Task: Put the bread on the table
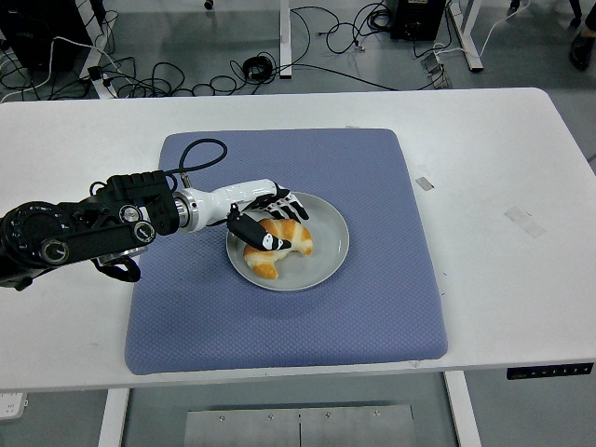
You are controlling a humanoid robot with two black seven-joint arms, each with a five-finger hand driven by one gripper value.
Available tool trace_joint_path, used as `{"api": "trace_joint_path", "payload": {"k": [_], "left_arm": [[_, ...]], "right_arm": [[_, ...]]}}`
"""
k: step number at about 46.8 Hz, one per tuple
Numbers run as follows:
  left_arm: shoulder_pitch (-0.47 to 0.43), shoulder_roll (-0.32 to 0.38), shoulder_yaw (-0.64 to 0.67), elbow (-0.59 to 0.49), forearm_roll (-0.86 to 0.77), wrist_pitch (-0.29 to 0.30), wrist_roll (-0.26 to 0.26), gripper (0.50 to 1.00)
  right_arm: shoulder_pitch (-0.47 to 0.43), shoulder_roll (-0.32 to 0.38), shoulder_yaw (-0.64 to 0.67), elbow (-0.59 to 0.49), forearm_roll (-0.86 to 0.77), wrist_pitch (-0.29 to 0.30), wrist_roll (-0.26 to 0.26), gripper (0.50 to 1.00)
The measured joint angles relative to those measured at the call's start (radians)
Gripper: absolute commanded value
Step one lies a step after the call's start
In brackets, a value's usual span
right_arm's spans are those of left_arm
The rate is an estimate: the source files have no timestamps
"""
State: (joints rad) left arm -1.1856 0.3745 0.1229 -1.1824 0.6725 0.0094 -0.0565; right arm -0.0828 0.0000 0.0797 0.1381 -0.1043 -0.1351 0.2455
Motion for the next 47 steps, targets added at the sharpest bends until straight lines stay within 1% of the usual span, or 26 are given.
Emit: {"api": "trace_joint_path", "payload": {"k": [13,24,47], "left_arm": [[-0.009,0.008,-0.004,0.000,-0.004,-0.004,0.000,0.630],[-0.028,0.031,-0.013,-0.001,-0.005,-0.007,0.000,0.630],[-0.034,0.056,-0.072,0.000,-0.025,-0.007,0.000,0.630]], "right_arm": [[0.000,0.000,0.000,0.000,0.000,-0.001,0.000,1.000],[0.000,0.000,0.000,0.000,0.000,0.000,0.000,1.000],[0.000,0.000,0.000,0.000,0.000,0.000,0.000,1.000]]}}
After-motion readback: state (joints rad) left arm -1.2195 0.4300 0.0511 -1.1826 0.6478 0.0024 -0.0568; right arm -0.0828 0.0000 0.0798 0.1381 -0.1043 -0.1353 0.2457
